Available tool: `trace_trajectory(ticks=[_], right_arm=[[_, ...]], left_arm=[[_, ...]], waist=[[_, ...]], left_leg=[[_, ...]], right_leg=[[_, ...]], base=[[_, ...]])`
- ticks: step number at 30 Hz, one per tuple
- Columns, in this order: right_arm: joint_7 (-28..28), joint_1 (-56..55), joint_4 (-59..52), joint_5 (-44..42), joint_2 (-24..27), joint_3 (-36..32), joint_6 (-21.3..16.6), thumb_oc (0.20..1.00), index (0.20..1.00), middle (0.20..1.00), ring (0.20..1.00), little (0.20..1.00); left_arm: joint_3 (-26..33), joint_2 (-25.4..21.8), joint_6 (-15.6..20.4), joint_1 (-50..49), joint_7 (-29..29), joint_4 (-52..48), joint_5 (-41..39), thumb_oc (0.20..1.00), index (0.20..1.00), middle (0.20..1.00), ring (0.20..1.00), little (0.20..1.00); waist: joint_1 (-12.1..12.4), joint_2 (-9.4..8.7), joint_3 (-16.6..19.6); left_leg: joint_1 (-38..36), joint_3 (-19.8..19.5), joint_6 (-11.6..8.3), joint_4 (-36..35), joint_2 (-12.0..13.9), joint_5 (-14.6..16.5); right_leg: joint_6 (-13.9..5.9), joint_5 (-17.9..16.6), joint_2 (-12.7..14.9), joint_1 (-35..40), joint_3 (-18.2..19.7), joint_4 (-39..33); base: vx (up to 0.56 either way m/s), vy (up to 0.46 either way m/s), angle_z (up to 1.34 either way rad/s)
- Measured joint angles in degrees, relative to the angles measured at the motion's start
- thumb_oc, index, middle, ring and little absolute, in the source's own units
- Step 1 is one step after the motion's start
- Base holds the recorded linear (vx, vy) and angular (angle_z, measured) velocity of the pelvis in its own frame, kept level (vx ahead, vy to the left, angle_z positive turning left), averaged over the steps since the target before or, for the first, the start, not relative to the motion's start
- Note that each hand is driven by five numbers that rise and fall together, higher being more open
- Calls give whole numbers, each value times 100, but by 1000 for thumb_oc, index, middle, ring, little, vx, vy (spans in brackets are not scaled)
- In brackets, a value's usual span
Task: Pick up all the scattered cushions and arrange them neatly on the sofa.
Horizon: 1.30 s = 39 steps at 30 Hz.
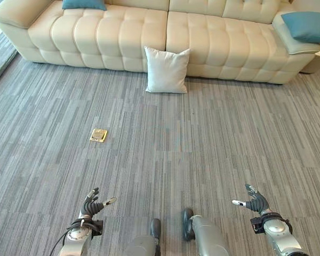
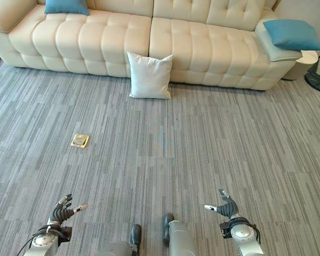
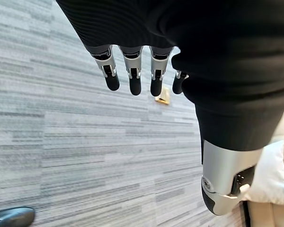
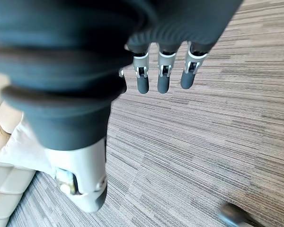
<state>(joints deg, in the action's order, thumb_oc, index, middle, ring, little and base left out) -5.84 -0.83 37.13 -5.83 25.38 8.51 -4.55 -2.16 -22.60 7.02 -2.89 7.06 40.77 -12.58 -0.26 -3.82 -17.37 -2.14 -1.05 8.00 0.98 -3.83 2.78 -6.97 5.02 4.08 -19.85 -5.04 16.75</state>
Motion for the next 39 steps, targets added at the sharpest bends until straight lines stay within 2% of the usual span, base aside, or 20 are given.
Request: trace_trajectory(ticks=[2,4,7,8,9,10,12,14,16,17,18,21,25,28,31,33,34,36,37,39], right_arm=[[-2,-11,10,-50,-28,0,5,1000,1000,1000,1000,1000],[-18,-61,17,-59,-76,-3,12,1000,1000,1000,1000,1000],[-34,-298,0,-59,-74,-8,8,1000,1000,1000,1000,1000],[-33,-406,11,-64,-68,-25,12,1000,1000,1000,1000,1000],[-31,-564,24,-96,-62,-50,29,1000,1000,1000,1000,1000],[-28,-545,68,-99,-68,-35,28,1000,1000,1000,1000,1000],[-20,-408,53,-108,-53,-40,20,1000,1000,1000,1000,1000],[-39,-117,14,-121,79,-18,-24,1000,1000,1000,1000,1000],[-63,131,71,-220,79,-43,-25,1000,1000,1000,1000,1000],[-96,243,144,-243,0,-34,23,1000,1000,1000,1000,1000],[-101,179,87,-266,-10,-20,12,1000,1000,1000,1000,1000],[-115,48,65,-280,-8,-19,-11,1000,1000,1000,1000,1000],[-150,2,287,-280,-38,-26,13,1000,1000,1000,1000,1000],[-159,-67,346,-277,-30,-38,31,1000,1000,1000,1000,1000],[-139,-130,350,-259,-13,-75,74,1000,1000,1000,1000,1000],[-88,-170,348,-245,-85,6,133,1000,1000,1000,1000,1000],[-73,-287,218,-207,-172,-2,140,1000,1000,1000,1000,1000],[-38,-406,49,-205,-283,6,121,1000,1000,1000,1000,1000],[-18,-332,19,-205,-366,1,130,1000,1000,1000,1000,1000],[-3,-217,7,-205,-419,10,122,1000,1000,1000,1000,1000]], left_arm=[[-9,51,-7,38,2,39,2,1000,1000,1000,1000,1000],[-8,107,-4,22,25,46,1,1000,1000,1000,1000,1000],[-78,177,-6,-144,28,23,0,1000,1000,1000,1000,1000],[-136,217,-10,-189,30,27,0,1000,1000,1000,1000,1000],[-344,287,-16,-230,7,27,2,1000,1000,1000,1000,1000],[-407,300,-16,-272,-14,7,1,1000,1000,1000,1000,1000],[-468,317,-5,-200,-69,-11,-1,1000,1000,1000,1000,1000],[-455,345,-15,-273,-95,2,-2,1000,1000,1000,1000,1000],[-441,250,-6,-18,-117,-57,1,1000,1000,1000,1000,1000],[-440,162,30,92,-140,-163,1,1000,1000,1000,1000,1000],[-442,152,33,79,-153,-176,2,1000,1000,1000,1000,1000],[-428,140,-3,14,-171,-204,11,1000,1000,1000,1000,1000],[-405,164,-35,-104,-166,-158,16,1000,1000,1000,1000,1000],[-339,157,-107,-190,-166,-95,17,1000,1000,1000,1000,1000],[-316,204,-157,-330,-175,-123,19,1000,1000,1000,1000,1000],[-225,198,-200,-293,-204,-61,25,1000,1000,1000,1000,1000],[-240,128,-191,-398,-218,-125,28,1000,1000,1000,1000,1000],[-232,-18,-193,-354,-217,-143,27,1000,1000,1000,1000,1000],[-219,-133,-201,-212,-207,-154,27,1000,1000,1000,1000,1000],[-229,-151,-191,-66,-198,-143,27,1000,1000,1000,1000,1000]], waist=[[-123,-19,-16],[-163,-97,-1],[-282,-121,138],[-285,-58,193],[-407,160,330],[-403,217,379],[-413,181,414],[-361,376,482],[-414,225,389],[-251,-66,230],[-172,-134,210],[-140,-89,195],[-53,98,181],[20,83,204],[92,160,272],[84,3,317],[88,-29,474],[63,-266,643],[20,-461,666],[65,-393,630]], left_leg=[[-46,-154,-62,56,-19,33],[-288,-241,-104,171,-51,397],[-721,-614,-265,149,-24,874],[-889,-727,-353,99,76,949],[-867,-866,-699,465,296,1171],[-785,-833,-767,763,346,1166],[279,-281,-1235,3191,414,1114],[790,112,-1311,4324,729,797],[1315,605,-1238,4671,906,874],[1470,998,-1115,4370,898,941],[1515,1097,-1113,3800,838,930],[1823,958,-1150,1192,747,346],[2202,790,-1216,50,771,-480],[2292,867,-1088,-76,731,-659],[1988,749,-815,33,649,-825],[1759,932,-705,363,589,-985],[1619,1061,-354,395,609,-1035],[1446,1184,-188,421,417,-860],[1241,1341,-7,440,233,-593],[954,1448,93,474,165,-437]], right_leg=[[-85,-354,23,-121,-95,-775],[-116,-611,41,-244,-364,-1337],[-83,-569,52,-109,-415,-1237],[183,-685,-21,-43,-364,-1053],[270,-886,-166,-19,-468,-761],[346,-930,-232,14,-500,-688],[1156,-1207,-300,294,-564,-746],[1362,-899,-660,480,-489,-718],[1505,-692,-717,867,-371,-949],[1445,-667,-647,1141,-146,-1168],[1412,-706,-638,1331,-97,-1359],[1406,-759,-784,2015,-185,-1945],[1225,-344,-1047,2688,-99,-2141],[1200,-93,-1064,3014,73,-2135],[888,171,-1004,3418,410,-2094],[690,512,-790,3404,539,-1372],[506,736,-696,3030,517,-374],[322,869,-386,2533,508,760],[277,761,-84,2064,476,1936],[209,746,257,1620,326,2627]], base=[[367,-53,55],[353,-94,35],[436,-159,53],[520,-284,97],[342,-207,84],[456,-274,100],[261,-168,28],[273,-147,-45],[606,-155,-6],[388,-31,-14],[390,20,-46],[357,41,-13],[536,124,-15],[502,184,-26],[651,301,-66],[408,255,-57],[361,258,-53],[339,263,-38],[212,165,-34],[407,227,-40]])
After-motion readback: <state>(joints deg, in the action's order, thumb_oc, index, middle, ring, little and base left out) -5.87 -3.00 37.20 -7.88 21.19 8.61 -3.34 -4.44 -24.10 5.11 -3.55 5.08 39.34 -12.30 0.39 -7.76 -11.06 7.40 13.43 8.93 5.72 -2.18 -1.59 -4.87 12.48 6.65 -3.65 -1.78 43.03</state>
